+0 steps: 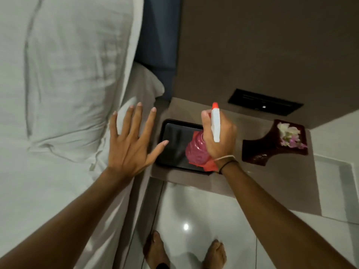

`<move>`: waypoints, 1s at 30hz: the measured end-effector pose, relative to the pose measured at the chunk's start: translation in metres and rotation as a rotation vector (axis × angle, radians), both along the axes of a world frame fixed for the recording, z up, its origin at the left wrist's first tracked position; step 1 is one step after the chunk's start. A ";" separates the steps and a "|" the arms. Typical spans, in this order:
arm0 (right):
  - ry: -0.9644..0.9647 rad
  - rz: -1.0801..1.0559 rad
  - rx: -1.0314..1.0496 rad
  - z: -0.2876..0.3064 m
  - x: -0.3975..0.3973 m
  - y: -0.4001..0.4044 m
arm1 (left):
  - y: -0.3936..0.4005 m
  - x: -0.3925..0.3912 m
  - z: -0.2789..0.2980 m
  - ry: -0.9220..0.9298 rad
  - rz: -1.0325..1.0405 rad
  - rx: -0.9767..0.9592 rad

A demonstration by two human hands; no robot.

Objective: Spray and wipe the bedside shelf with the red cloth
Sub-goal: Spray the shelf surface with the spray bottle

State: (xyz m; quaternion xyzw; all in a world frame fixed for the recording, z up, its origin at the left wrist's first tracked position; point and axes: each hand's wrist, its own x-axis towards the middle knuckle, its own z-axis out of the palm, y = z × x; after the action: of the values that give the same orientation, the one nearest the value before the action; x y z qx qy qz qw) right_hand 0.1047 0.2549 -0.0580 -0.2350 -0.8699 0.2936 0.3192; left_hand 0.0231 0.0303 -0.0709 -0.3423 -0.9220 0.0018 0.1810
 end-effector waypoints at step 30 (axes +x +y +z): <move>-0.315 -0.318 -0.987 -0.151 0.048 0.076 | 0.145 0.070 -0.116 -1.232 0.035 0.292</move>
State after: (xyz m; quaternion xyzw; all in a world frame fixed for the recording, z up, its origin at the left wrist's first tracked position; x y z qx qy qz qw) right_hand 0.1526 0.3313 -0.2088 -0.5268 -0.6198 0.5765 0.0770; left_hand 0.0928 0.1748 -0.1873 -0.2373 -0.8532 -0.3184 -0.3381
